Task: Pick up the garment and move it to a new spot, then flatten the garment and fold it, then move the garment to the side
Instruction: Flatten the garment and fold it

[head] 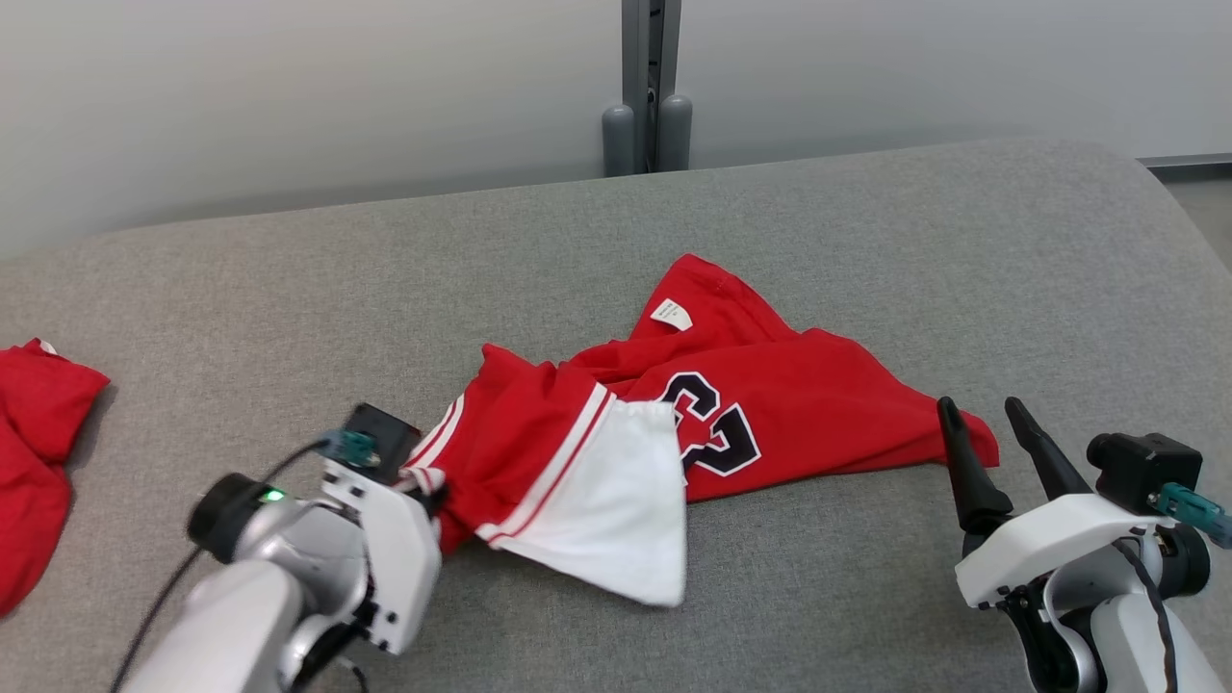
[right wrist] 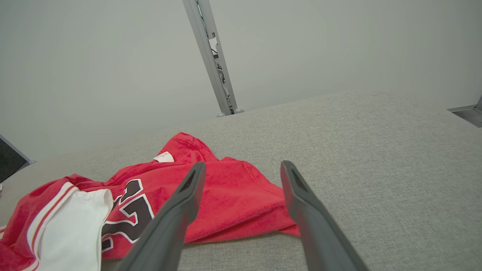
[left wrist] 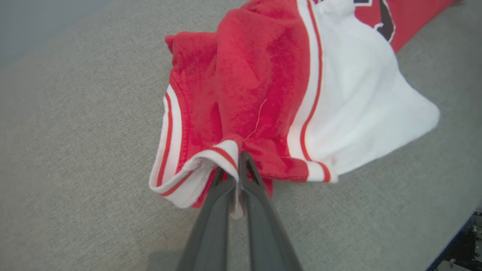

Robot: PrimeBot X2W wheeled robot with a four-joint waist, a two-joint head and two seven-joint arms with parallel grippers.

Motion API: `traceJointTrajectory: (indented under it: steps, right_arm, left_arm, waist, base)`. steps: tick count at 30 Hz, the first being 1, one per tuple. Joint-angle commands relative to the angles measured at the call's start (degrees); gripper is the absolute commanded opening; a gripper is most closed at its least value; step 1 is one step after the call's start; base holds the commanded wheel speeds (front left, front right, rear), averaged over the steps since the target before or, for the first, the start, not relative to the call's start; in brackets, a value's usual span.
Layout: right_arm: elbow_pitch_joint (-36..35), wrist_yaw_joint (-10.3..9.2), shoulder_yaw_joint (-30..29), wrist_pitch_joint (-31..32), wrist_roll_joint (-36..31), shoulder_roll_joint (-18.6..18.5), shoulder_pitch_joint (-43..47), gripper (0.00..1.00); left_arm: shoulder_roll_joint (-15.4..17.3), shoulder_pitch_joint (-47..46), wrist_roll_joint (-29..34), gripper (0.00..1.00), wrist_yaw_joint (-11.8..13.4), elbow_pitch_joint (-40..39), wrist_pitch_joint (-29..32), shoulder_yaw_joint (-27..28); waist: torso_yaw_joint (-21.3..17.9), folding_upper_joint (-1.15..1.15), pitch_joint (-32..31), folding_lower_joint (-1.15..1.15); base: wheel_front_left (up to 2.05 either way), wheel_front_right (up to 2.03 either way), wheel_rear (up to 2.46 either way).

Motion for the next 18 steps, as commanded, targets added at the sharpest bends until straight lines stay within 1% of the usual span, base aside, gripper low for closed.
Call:
traceJointTrajectory:
  steps: [1,3,8,11,15,16,17,18]
  right_arm:
    - [0.0,0.01,-0.1,-0.4,0.2,-0.3,-0.3,1.00]
    - [0.1,0.01,-0.1,-0.5,0.3,-0.3,-0.4,1.00]
    - [0.6,0.01,0.0,-0.7,0.5,-0.3,-1.1,1.00]
    - [1.0,0.01,-0.4,-1.1,0.3,-0.4,-1.3,1.00]
    - [2.1,0.01,-0.7,-1.2,0.0,-0.4,-1.8,1.00]
    - [2.4,0.01,-0.7,-1.3,0.0,-0.4,-1.8,1.00]
    - [2.6,0.01,-0.7,-1.3,0.0,-0.4,-1.9,1.00]
    - [2.8,0.01,-0.7,-1.4,0.0,-0.4,-2.0,1.00]
  left_arm:
    - [2.0,-1.6,-1.0,0.00,0.1,0.2,0.2,1.8]
    - [4.2,-2.7,-2.4,0.00,-0.1,0.9,0.3,4.1]
    - [7.8,-5.3,-7.0,0.00,-0.6,5.1,0.4,8.2]
    - [8.8,-6.7,-9.1,0.00,-0.9,8.5,-0.2,9.1]
    - [10.0,-8.4,-10.4,0.00,-1.1,13.9,-2.7,9.2]
    - [9.6,-8.6,-11.3,0.18,-1.2,14.9,-3.2,9.0]
    - [9.5,-8.8,-11.6,0.80,-1.2,15.8,-3.7,8.7]
    - [9.5,-9.0,-11.9,1.00,-1.2,16.5,-4.3,8.2]
  waist:
    - [-0.2,0.00,0.3,0.00]
    - [-0.4,0.00,0.8,0.00]
    - [-1.2,0.00,1.8,0.00]
    - [-1.5,0.00,2.2,0.00]
    - [-1.8,0.00,2.6,0.00]
    - [-1.9,0.00,2.5,0.00]
    - [-1.9,0.00,2.5,0.00]
    - [-1.8,0.00,2.4,0.00]
  base:
    - [0.00,0.00,0.00]
    - [0.00,0.00,0.00]
    - [0.00,0.00,0.00]
    - [0.00,0.00,0.00]
    - [0.00,0.00,0.00]
    - [0.00,0.00,0.00]
    - [0.00,0.00,0.00]
    - [0.00,0.00,0.00]
